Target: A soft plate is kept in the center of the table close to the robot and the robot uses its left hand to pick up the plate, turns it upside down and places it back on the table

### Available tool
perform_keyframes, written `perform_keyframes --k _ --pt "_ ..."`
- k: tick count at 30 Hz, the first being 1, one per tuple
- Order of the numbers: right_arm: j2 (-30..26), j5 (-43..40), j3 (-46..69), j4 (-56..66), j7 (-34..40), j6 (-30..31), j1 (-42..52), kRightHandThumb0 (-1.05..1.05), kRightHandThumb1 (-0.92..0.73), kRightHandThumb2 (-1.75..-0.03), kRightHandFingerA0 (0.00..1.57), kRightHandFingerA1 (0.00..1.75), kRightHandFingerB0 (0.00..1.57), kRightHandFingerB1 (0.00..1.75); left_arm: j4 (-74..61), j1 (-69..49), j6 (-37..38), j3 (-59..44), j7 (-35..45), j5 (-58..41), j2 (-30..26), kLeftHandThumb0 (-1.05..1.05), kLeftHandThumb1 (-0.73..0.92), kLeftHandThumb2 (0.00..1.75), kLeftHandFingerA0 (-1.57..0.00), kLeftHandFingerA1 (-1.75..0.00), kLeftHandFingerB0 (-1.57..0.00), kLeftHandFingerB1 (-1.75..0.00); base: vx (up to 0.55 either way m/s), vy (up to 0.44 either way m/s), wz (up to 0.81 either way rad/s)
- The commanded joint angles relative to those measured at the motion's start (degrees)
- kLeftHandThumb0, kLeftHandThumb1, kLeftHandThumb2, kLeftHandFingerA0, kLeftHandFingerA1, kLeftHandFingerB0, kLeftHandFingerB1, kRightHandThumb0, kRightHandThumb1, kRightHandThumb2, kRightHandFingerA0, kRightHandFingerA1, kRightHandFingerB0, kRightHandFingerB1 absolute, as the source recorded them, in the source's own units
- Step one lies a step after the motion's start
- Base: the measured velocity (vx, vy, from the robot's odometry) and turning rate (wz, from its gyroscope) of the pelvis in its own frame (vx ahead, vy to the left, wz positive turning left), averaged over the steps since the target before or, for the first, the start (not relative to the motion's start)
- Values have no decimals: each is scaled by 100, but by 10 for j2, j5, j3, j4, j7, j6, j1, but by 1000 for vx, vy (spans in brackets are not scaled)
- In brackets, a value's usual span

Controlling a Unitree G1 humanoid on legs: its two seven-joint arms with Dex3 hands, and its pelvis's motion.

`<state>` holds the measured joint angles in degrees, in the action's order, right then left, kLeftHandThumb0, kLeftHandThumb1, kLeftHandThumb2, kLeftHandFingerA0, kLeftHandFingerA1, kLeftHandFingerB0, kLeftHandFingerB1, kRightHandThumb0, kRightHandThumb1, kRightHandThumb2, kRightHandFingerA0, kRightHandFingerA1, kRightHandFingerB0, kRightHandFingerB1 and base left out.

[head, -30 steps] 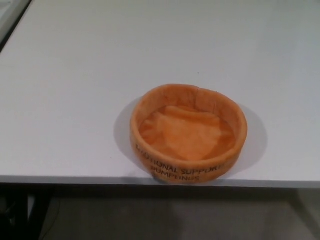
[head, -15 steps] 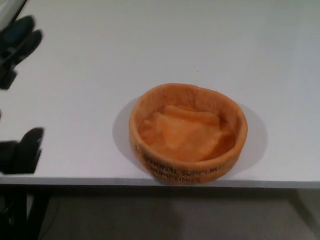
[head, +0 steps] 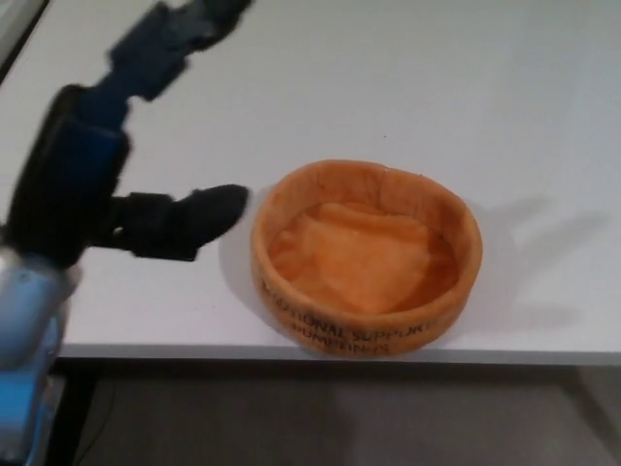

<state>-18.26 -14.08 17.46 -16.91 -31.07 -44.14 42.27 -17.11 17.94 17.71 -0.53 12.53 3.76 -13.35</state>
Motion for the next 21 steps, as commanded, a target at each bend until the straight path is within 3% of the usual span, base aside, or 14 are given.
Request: perform_keyframes --k 1,14,15,16,17,19,20,21 --pt "-3 -21 3 33 2 40 16 -82 -91 -74 21 32 6 21 34 50 -72 73 20 151 -36 -98 81 65 -18 -38 -19 -27 0 0 0" --pt "-8 -41 4 38 -16 66 0 -80 -92 -70 21 30 7 21 114 90 -51 187 49 280 -111 -100 70 63 -21 -38 -20 -28 0 0 0" --pt "-8 -43 5 28 -19 63 -7 -80 -75 -107 15 45 4 30 121 90 -48 197 50 291 -117 -101 69 62 -22 -37 -22 -28 0 0 0" --pt "-9 -42 5 26 -20 60 -9 -80 -75 -107 15 45 4 30 125 91 -47 202 49 295 -119 -101 69 62 -22 -37 -22 -28 0 0 0" --pt "-9 -39 6 23 -18 61 -11 -81 -75 -106 14 44 6 29 128 92 -52 211 55 303 -124 -95 53 97 -18 -45 -14 -37 0 0 0" --pt "-10 -31 7 28 -12 61 -9 -82 -75 -108 15 44 4 27 140 100 -58 228 69 324 -137 -94 54 98 -16 -44 -11 -37 0 0 0" --pt "-9 -31 8 35 -10 61 -5 -82 -75 -109 15 44 4 27 148 105 -59 235 68 329 -140 -99 69 62 -21 -35 -20 -28 0 0 0" --pt "-9 -31 8 35 -10 61 -7 -81 -92 -71 21 29 7 21 156 109 -58 238 64 331 -141 -100 69 62 -22 -35 -21 -28 0 0 0"
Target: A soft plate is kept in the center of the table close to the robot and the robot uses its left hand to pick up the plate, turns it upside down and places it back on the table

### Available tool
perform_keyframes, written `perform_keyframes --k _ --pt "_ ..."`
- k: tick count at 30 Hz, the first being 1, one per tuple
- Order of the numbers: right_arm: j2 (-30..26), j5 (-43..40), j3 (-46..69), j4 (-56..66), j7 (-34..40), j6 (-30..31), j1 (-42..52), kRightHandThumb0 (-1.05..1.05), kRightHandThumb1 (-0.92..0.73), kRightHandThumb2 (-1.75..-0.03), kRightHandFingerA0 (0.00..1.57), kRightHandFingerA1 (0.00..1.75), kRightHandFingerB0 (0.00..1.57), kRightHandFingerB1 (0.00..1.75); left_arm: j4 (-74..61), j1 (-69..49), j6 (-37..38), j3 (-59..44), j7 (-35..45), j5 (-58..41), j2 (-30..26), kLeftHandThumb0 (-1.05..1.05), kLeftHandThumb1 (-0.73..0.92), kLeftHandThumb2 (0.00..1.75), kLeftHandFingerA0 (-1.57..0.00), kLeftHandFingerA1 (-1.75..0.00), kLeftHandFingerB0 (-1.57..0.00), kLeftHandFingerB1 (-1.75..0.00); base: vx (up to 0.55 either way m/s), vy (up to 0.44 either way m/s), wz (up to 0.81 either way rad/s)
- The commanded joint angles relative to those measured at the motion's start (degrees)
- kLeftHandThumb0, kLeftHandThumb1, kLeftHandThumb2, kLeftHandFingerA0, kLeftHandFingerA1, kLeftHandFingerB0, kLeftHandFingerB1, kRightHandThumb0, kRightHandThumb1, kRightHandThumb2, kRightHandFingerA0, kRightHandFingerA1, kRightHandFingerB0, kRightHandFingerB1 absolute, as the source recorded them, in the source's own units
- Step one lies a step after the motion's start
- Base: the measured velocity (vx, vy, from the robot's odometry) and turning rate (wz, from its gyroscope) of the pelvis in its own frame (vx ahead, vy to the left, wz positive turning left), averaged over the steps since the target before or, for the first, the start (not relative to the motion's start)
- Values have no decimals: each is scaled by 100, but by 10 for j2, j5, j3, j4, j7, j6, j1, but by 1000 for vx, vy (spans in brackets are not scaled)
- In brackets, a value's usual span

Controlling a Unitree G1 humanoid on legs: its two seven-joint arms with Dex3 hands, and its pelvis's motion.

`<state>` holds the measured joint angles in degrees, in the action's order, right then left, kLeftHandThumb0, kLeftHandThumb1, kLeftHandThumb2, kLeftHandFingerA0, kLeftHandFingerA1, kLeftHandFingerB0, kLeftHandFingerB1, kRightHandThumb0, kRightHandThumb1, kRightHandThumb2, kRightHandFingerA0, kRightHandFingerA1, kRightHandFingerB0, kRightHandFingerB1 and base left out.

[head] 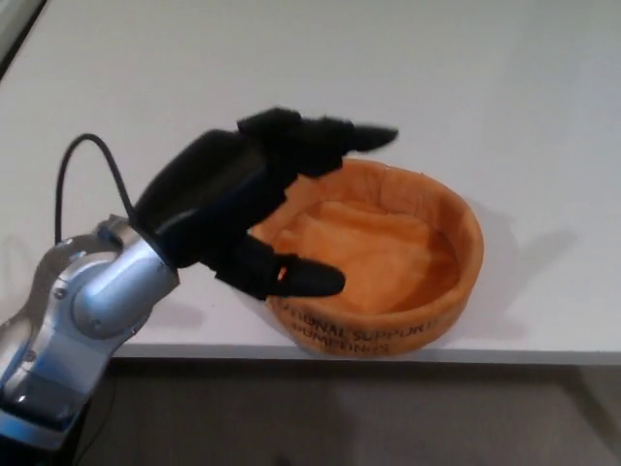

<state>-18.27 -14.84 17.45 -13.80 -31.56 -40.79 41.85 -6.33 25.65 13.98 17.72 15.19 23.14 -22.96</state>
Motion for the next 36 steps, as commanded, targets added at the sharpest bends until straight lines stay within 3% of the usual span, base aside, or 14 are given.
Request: perform_keyframes --k 1,4,6,9,10,12,13,15,16,17,21,31,33,36 --pt "-9 -24 8 1 -6 28 -5 -81 -92 -71 21 29 7 21 59 37 -19 58 32 141 -47 -100 69 62 -22 -35 -21 -28 0 0 0" --pt "-9 -33 7 6 -11 33 -3 -81 -92 -70 22 30 8 21 76 51 -35 72 35 160 -49 -100 69 62 -22 -34 -19 -28 0 0 0" --pt "-7 -30 8 -20 -12 21 -15 -79 -92 -71 24 30 7 21 101 65 -33 82 26 173 -48 -96 53 97 -17 -43 -8 -35 0 0 0" --pt "-7 -28 7 6 -7 28 -2 -79 -92 -72 23 30 7 21 114 73 -38 90 26 179 -48 -95 53 96 -16 -42 -8 -35 0 0 0" --pt "-9 -31 7 32 -6 40 10 -81 -92 -71 22 32 7 22 128 80 -40 98 23 190 -47 -98 67 62 -23 -34 -20 -28 0 0 0" --pt "-9 -33 8 34 -10 37 9 -79 -92 -71 22 31 7 21 136 81 -40 101 19 194 -48 -94 52 96 -16 -43 -9 -35 0 0 0" --pt "-11 -25 10 30 -6 36 4 -81 -75 -107 15 44 5 29 140 82 -41 103 18 198 -49 -102 55 76 -22 -38 -19 -33 0 0 0" --pt "-14 -33 13 33 -12 47 1 -80 -75 -106 16 44 5 29 156 86 -46 109 18 206 -45 -97 66 61 -24 -34 -21 -28 0 0 0" --pt "-15 -36 13 34 -15 48 -1 -81 -92 -71 23 30 7 21 162 87 -47 111 19 207 -44 -96 66 61 -23 -34 -21 -28 0 0 0" --pt "-16 -34 14 33 -16 45 -5 -81 -92 -72 23 30 6 21 171 89 -47 114 14 212 -44 -93 52 95 -17 -44 -9 -36 0 0 0" --pt "-18 -32 16 31 -20 44 -14 -81 -92 -72 22 30 6 21 198 96 -42 120 1 227 -40 -96 66 61 -25 -36 -22 -28 0 0 0" --pt "-18 -29 19 48 -17 63 -16 -81 -92 -71 23 30 7 21 229 88 -28 157 -30 268 -27 -98 68 62 -25 -39 -23 -29 0 0 0" --pt "-19 -30 21 50 -18 67 -15 -81 -75 -107 15 44 5 28 231 77 -25 174 -43 287 -25 -99 69 62 -25 -39 -23 -29 0 0 0" --pt "-21 -38 23 44 -26 68 -22 -80 -92 -70 23 30 7 21 232 69 -28 189 -60 309 -24 -99 71 63 -24 -39 -23 -30 0 0 0"
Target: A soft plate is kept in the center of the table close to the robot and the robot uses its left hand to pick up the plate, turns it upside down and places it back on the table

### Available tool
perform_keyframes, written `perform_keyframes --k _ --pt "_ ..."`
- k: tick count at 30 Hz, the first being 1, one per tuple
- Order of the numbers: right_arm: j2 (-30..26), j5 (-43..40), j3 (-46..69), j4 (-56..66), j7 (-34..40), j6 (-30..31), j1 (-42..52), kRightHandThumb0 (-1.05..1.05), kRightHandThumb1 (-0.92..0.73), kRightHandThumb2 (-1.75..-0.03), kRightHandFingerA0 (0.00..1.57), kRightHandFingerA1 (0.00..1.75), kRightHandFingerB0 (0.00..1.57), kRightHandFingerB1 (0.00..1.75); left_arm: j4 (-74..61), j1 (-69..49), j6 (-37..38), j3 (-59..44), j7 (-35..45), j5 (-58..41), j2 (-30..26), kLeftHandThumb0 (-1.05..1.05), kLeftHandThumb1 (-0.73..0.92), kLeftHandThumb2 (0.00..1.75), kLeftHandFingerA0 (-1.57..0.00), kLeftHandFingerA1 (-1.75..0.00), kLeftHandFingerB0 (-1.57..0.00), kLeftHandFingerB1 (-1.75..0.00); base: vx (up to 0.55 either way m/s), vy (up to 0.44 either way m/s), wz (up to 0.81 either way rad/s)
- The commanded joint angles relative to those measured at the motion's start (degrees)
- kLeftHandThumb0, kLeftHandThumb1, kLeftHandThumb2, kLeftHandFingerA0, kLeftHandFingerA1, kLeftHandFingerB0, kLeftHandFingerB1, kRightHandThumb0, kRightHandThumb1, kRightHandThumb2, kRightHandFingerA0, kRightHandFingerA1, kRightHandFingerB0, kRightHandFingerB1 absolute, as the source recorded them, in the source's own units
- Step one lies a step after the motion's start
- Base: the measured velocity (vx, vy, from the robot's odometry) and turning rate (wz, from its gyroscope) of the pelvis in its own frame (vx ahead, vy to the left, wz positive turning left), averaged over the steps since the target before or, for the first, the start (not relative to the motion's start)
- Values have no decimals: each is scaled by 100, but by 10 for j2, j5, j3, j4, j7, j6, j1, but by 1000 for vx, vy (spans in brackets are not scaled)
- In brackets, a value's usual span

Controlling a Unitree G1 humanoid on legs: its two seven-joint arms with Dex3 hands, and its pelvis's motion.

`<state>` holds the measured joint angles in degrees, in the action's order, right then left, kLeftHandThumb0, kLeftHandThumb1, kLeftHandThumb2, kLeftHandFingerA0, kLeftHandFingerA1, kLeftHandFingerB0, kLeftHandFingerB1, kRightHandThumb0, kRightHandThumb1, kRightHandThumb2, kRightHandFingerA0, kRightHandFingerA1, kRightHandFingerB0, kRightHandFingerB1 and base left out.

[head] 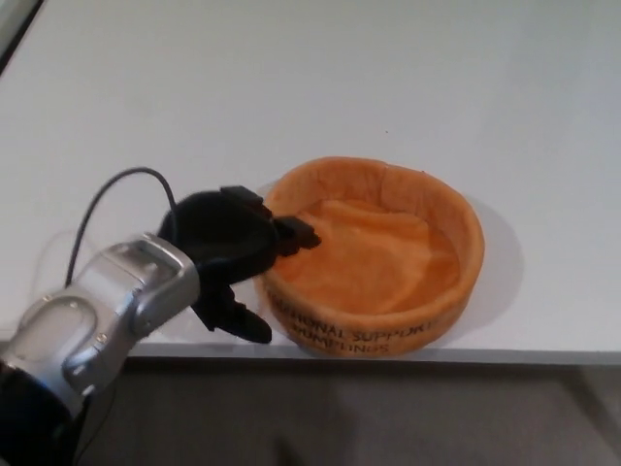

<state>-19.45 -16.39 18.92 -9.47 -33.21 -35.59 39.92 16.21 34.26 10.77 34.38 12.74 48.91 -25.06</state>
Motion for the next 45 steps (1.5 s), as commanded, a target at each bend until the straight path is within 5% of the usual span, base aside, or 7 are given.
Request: perform_keyframes --k 1,17,20,29,30,37,45 --pt "-10 -11 9 9 -2 19 2 -82 -92 -71 24 31 6 21 11 -21 8 37 -55 73 -5 -98 72 63 -20 -42 -22 -31 0 0 0" --pt "-6 -14 9 42 -4 47 13 -82 -74 -107 16 45 4 28 22 0 -12 125 -87 176 13 -93 78 64 -22 -45 -19 -31 0 0 0" --pt "-6 -20 10 35 -11 41 8 -81 -74 -106 15 44 4 28 23 9 -14 133 -95 192 14 -94 67 104 -44 -68 -21 -44 0 0 0" --pt "-8 -11 13 67 0 70 20 -84 -92 -69 26 33 9 22 56 11 6 126 -228 207 11 -49 59 63 -89 -154 -85 -84 0 0 0" --pt "-7 -8 13 65 0 65 18 -82 -74 -108 17 46 5 28 62 17 7 128 -233 212 9 -44 64 59 -98 -172 -84 -108 0 0 0" --pt "-7 -16 15 43 -9 53 7 -81 -92 -71 24 33 6 21 74 32 16 116 -240 201 12 -40 68 61 -100 -175 -76 -162 0 0 0" --pt "-6 -14 13 56 -6 70 8 -82 -91 -69 25 32 8 22 73 18 49 74 -178 116 24 -40 45 89 -121 -139 -97 -124 0 0 0"
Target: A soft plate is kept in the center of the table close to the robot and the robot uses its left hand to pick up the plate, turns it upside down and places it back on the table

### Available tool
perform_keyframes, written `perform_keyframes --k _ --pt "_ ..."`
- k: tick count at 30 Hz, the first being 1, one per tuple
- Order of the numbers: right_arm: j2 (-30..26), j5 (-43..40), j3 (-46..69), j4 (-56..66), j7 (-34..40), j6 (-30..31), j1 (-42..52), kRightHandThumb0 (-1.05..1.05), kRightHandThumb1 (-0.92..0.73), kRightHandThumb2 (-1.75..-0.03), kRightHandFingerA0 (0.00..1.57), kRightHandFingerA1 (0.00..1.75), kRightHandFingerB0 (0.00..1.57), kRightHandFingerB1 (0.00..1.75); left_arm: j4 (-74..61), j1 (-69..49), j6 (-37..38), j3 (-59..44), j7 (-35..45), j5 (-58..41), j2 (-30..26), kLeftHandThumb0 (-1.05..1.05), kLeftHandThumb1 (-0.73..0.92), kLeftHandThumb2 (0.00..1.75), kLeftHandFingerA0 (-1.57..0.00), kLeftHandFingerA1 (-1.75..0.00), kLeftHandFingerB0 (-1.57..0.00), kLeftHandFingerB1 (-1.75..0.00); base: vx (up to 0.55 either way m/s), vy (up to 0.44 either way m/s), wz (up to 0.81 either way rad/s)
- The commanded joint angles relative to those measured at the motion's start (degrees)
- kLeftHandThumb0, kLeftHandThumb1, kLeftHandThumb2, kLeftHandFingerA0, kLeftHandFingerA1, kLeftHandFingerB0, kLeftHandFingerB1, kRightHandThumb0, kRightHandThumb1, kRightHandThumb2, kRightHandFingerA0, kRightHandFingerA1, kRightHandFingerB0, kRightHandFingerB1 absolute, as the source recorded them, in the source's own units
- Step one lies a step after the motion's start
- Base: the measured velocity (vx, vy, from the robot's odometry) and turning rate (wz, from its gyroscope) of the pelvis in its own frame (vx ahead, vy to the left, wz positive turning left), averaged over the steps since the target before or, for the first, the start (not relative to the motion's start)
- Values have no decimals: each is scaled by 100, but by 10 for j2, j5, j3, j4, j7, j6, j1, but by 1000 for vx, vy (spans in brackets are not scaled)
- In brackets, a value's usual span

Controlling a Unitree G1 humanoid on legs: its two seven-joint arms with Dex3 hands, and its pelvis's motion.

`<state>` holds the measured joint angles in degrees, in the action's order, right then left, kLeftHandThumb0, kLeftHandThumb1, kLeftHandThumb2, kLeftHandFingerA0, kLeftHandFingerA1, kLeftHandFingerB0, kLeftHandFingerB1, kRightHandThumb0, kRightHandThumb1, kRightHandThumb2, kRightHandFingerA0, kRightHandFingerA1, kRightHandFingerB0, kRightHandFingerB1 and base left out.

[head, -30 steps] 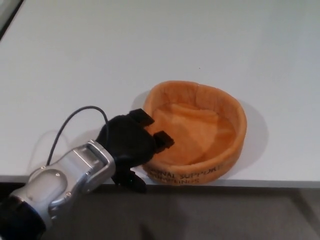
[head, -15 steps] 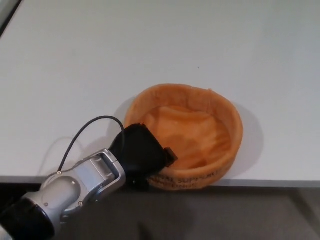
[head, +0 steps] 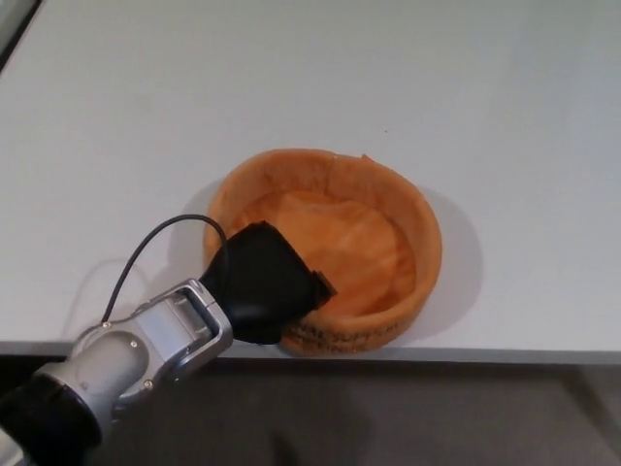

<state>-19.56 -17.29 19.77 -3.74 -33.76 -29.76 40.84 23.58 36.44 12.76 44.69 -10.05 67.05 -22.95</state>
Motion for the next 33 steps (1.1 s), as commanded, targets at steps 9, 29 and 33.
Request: perform_keyframes --k 9,29,33 --pt "-7 -5 4 1 -6 13 -5 -82 -92 -69 26 34 8 22 -40 -67 -19 -123 158 -224 61 -30 61 59 -87 -175 -77 -155 0 0 0" --pt "-6 -4 3 -18 -13 6 -10 -83 -91 -69 28 32 6 21 -135 -109 -134 -279 372 -486 162 -38 61 64 -90 -175 -75 -175 0 0 0" --pt "-6 -4 4 -38 -19 -7 -18 -84 -92 -69 28 32 6 21 -153 -110 -168 -303 386 -526 194 -34 60 63 -89 -175 -73 -175 0 0 0"
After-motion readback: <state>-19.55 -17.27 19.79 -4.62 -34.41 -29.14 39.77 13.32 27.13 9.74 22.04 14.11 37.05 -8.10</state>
